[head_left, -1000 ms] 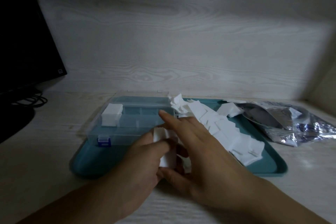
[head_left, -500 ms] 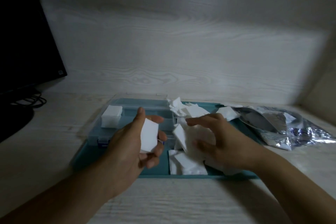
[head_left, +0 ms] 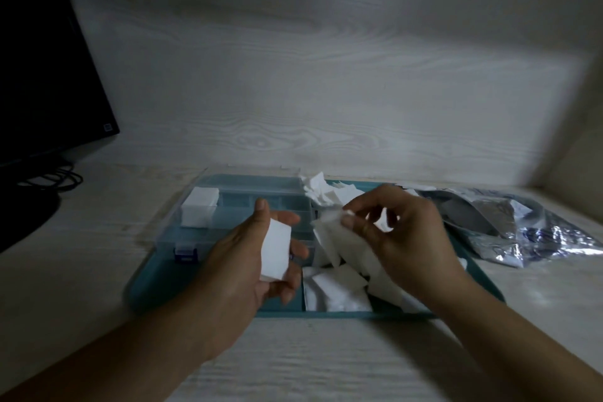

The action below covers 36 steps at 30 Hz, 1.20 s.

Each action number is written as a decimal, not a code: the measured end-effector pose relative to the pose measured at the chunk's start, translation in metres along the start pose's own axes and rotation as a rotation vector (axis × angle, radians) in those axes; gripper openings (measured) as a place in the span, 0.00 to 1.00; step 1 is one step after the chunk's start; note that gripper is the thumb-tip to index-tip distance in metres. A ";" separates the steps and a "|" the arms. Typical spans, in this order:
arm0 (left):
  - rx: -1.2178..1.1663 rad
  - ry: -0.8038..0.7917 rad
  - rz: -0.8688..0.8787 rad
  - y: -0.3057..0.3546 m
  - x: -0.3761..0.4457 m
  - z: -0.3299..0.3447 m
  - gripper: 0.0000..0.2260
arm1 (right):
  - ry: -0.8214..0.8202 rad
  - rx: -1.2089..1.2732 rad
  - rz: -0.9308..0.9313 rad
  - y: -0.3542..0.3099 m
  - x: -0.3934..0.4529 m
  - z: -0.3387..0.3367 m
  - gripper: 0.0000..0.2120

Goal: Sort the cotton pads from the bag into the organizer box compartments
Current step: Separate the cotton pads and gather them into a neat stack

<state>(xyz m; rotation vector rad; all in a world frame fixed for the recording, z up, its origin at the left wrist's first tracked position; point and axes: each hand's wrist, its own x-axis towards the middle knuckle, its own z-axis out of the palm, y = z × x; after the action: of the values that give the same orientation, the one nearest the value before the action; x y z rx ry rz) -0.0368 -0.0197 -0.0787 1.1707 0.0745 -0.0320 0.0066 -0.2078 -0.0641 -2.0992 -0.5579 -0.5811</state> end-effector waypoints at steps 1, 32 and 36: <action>-0.003 0.006 0.005 0.000 0.001 0.000 0.21 | 0.028 0.078 0.035 0.000 0.003 -0.003 0.05; -0.179 -0.159 -0.038 -0.003 -0.012 0.012 0.17 | -0.329 -0.011 -0.212 -0.024 -0.031 0.018 0.43; -0.210 -0.180 -0.057 -0.002 -0.011 0.011 0.16 | -0.352 0.139 -0.132 -0.023 -0.028 0.018 0.43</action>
<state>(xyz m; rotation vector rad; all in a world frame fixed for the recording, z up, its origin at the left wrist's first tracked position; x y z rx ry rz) -0.0477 -0.0309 -0.0757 0.9517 -0.0467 -0.1758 -0.0253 -0.1853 -0.0757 -2.0521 -0.9147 -0.2351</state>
